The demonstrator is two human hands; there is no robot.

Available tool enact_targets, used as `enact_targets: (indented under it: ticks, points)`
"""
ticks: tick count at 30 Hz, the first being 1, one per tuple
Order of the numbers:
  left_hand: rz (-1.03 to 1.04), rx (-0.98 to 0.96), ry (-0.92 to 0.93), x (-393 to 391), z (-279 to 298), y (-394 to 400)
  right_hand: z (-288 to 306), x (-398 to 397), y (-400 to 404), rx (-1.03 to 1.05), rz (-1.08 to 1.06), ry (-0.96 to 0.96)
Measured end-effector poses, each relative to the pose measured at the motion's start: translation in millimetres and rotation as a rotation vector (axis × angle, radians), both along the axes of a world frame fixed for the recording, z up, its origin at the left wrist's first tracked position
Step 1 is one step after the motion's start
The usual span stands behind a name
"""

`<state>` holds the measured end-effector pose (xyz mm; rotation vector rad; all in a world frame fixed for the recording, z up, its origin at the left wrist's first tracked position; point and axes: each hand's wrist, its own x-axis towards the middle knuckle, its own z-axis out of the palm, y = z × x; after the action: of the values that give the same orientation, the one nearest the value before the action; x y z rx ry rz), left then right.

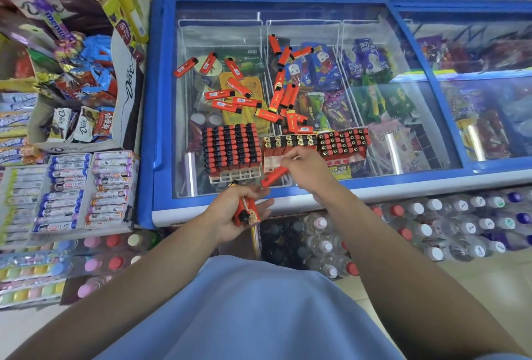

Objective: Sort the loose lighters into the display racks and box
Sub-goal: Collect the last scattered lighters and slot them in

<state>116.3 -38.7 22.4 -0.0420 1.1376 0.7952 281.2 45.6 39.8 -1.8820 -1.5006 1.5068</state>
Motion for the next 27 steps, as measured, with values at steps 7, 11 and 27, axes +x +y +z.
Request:
enact_targets:
  ticks: [7,11,27]
  points:
    - [-0.006,-0.069,0.164,-8.8,-10.2,-3.2,-23.9,-15.3,0.5,-0.093,-0.438,0.205]
    - [-0.012,-0.029,0.159,-13.5,-6.3,-0.9,-28.7,-26.0,-0.3,-0.1,-0.529,0.296]
    - [0.07,0.04,0.008,-21.3,2.1,-0.6,-36.7,-39.1,5.2,-0.16,-0.563,0.365]
